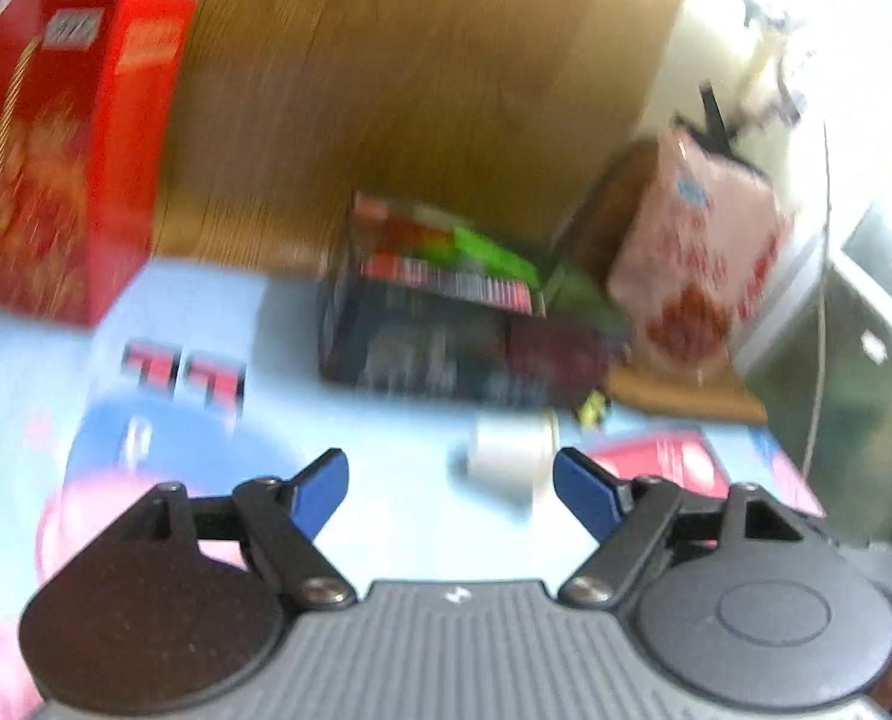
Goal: Organize snacks
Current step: 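Grasp the pale green leaf-print pack with the left tool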
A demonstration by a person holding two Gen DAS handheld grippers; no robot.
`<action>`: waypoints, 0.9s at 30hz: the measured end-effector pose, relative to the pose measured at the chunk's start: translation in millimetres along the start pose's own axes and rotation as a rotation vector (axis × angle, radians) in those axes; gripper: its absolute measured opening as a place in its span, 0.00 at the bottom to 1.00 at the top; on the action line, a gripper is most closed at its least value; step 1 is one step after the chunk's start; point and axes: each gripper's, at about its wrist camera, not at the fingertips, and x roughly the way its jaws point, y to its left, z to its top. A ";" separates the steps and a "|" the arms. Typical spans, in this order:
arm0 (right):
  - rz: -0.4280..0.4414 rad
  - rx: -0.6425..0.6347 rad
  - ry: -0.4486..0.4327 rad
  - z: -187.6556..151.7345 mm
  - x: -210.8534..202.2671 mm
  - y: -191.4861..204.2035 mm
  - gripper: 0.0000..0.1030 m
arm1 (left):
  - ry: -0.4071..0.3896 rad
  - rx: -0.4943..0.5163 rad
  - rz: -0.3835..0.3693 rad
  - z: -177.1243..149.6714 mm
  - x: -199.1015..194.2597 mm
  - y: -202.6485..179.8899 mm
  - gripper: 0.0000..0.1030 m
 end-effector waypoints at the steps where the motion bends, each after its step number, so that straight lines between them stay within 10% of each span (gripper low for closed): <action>1: 0.026 0.017 0.022 -7.5 -3.0 3.2 0.56 | 0.015 0.002 -0.004 -13.8 -6.5 0.2 0.75; 17: 0.201 -0.119 0.175 -64.9 -20.5 89.4 0.56 | 0.076 -0.123 -0.098 -104.4 -58.3 8.8 0.46; 27: 0.073 -0.250 0.167 -67.1 -29.3 86.1 0.56 | 0.057 -0.104 -0.052 -99.2 -62.1 10.4 0.52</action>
